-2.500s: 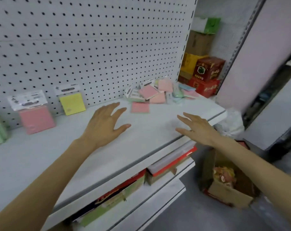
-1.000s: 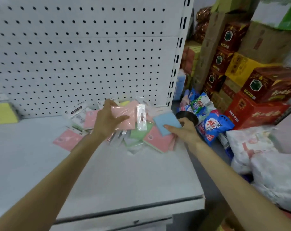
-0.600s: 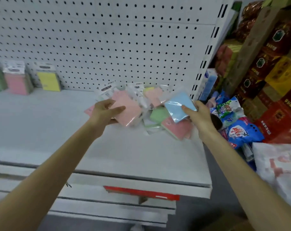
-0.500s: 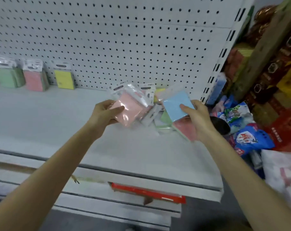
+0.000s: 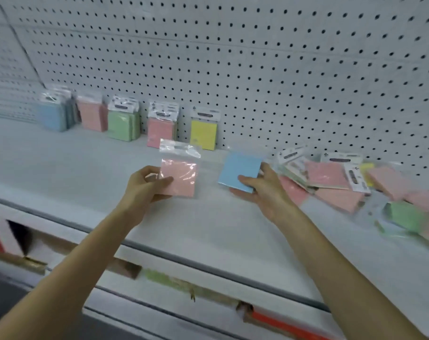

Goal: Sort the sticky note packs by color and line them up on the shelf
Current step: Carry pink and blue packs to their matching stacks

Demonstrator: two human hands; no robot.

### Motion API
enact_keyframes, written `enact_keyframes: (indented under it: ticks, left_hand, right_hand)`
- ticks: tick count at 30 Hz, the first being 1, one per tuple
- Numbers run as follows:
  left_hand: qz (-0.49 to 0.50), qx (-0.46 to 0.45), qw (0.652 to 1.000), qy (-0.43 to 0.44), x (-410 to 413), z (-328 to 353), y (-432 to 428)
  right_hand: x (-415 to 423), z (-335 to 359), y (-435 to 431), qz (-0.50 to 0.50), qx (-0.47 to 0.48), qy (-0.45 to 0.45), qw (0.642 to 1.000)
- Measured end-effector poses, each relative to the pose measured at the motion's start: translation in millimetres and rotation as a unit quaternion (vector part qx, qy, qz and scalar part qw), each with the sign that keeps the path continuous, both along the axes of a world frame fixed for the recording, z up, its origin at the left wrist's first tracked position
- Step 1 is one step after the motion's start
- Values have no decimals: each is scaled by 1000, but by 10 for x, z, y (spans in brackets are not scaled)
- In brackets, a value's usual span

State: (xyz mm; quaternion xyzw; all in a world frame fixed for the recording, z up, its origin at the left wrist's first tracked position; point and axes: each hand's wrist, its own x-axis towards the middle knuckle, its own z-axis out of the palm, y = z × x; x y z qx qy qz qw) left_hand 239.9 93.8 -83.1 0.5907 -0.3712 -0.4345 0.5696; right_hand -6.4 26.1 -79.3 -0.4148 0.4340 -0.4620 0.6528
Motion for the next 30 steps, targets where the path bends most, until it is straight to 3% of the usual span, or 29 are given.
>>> enact_keyframes:
  ticks: [4, 9, 18, 23, 30]
  left_hand:
    - [28, 20, 996, -87, 1168, -4, 67]
    - [60, 44, 973, -217, 2372, 140, 54]
    - [242, 20, 961, -130, 3532, -130, 267]
    - [300, -25, 947, -116, 4159, -19, 82]
    - [291, -55, 947, -121, 4876, -86, -344]
  right_hand:
    - [1334, -199, -41, -6, 25, -23, 999]
    - [2470, -149, -16, -25, -33, 61, 997]
    - [3638, -199, -249, 56, -121, 191, 972]
    - [4356, -289, -276, 48, -197, 292, 935]
    - [5453, -279, -578, -10, -231, 375, 898]
